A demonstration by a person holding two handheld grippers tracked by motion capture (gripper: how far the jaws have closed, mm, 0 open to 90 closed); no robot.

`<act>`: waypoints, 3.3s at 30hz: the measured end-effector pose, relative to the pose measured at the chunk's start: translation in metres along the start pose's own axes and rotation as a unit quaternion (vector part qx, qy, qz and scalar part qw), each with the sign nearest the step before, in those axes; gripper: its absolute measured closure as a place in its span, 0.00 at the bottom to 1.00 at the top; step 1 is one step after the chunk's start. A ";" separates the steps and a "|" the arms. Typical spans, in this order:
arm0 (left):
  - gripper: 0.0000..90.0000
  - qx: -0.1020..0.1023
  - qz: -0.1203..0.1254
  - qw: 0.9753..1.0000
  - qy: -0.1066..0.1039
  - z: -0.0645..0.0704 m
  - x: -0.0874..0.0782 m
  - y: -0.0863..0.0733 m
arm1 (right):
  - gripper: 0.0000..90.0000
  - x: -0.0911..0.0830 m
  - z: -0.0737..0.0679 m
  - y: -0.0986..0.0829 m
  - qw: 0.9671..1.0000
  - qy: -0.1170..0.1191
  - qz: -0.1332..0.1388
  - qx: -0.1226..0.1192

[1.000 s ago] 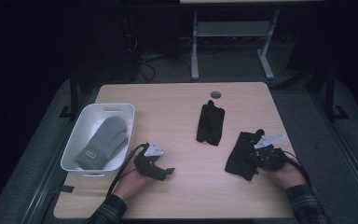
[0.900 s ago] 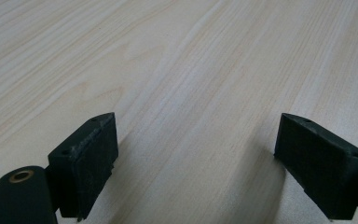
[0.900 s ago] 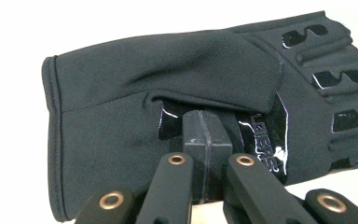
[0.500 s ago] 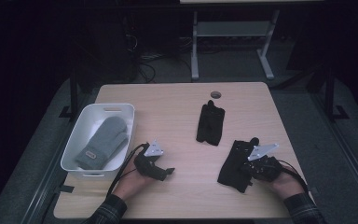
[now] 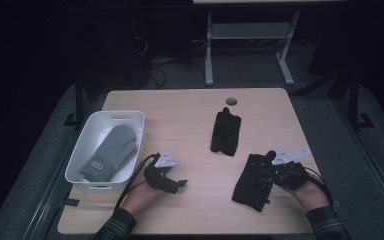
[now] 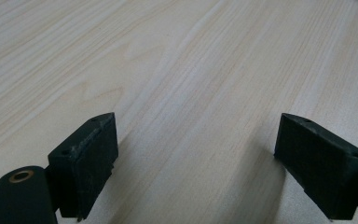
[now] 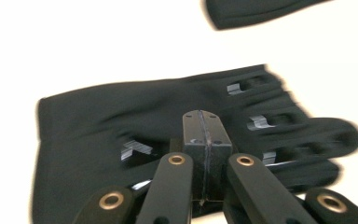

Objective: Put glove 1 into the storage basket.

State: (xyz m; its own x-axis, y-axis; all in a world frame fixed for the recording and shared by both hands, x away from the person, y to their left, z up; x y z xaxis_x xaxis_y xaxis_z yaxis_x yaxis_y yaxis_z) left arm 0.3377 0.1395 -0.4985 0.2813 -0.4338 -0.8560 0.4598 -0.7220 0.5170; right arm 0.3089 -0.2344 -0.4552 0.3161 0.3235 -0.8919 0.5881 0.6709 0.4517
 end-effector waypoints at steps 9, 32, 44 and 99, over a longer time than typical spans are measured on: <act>0.14 -0.001 0.000 1.000 0.000 0.000 0.000 0.000 | 1.00 0.018 0.034 0.025 0.999 -0.022 0.000 0.046; 0.14 0.000 -0.001 1.000 0.000 0.000 0.000 0.000 | 1.00 0.054 0.005 0.054 0.999 0.028 -0.035 -0.012; 0.14 0.001 -0.001 1.000 0.000 0.000 0.000 0.000 | 1.00 0.053 -0.017 0.061 0.998 0.042 -0.030 -0.042; 0.99 0.008 0.004 0.999 -0.043 -0.032 0.028 0.130 | 0.10 0.029 0.046 -0.052 0.993 -0.028 0.033 0.110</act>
State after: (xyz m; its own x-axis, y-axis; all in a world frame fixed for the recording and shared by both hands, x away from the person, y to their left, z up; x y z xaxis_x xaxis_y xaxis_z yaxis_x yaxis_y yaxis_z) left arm 0.4326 0.0507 -0.4545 0.2102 -0.4834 -0.8498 0.4445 -0.7269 0.5235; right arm 0.3215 -0.2904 -0.5040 0.3957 0.3203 -0.8607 0.7118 0.4852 0.5078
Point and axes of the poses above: each handheld gripper's, and its own axes: x roughly forward along the jaws, y roughly out of its top, z roughly to its right, the point moved 3 cm from there along x, roughly forward along the jaws, and after that the axes turned 15 degrees about -z, right-handed, at the moved point
